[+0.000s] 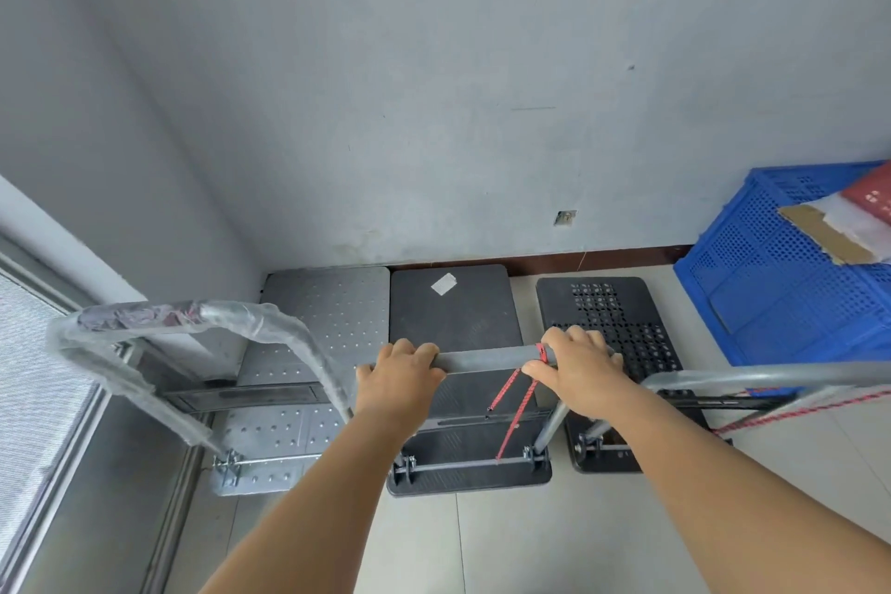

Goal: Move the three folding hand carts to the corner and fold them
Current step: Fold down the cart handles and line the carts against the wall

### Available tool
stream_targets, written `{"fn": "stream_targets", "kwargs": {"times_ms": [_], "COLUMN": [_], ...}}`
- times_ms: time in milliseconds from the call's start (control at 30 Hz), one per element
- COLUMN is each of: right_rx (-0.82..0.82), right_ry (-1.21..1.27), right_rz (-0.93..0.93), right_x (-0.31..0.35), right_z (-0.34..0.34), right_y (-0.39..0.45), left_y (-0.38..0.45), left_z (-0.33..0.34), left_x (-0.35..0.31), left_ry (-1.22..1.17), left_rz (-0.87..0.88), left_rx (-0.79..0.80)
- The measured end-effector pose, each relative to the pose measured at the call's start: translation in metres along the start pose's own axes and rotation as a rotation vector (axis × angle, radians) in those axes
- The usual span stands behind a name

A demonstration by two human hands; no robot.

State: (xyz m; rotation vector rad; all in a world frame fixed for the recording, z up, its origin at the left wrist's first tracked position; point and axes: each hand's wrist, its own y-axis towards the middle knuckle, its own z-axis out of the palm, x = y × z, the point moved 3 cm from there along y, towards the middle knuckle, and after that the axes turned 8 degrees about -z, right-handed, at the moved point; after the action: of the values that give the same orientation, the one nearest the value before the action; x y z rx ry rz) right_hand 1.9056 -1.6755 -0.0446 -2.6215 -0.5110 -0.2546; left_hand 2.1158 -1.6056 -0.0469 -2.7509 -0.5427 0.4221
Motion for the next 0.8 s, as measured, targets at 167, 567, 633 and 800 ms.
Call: {"fn": "stream_targets", "kwargs": {"times_ms": [167, 567, 633, 800], "right_rx": [-0.007, 0.022, 0.024, 0.009], "right_ry": [0.022, -0.001, 0.003, 0.034], "right_rz": [-0.040, -0.143, -0.139, -0.153], "right_x": [-0.001, -0.024, -0.023, -0.024], "right_z": [-0.011, -0.030, -0.028, -0.021], "right_y": [0.029, 0.059, 0.057, 0.045], "left_y": [0.025, 0.039, 0.035, 0.009], "left_z": [-0.013, -0.019, -0.017, -0.007], "left_x": [-0.007, -0.031, -0.035, -0.053], "left_ry": [-0.038, -0.073, -0.032, 0.034], "left_rz": [-0.072, -0.188, -0.212, -0.234], "left_rx": [0.014, -0.015, -0.033, -0.107]}}
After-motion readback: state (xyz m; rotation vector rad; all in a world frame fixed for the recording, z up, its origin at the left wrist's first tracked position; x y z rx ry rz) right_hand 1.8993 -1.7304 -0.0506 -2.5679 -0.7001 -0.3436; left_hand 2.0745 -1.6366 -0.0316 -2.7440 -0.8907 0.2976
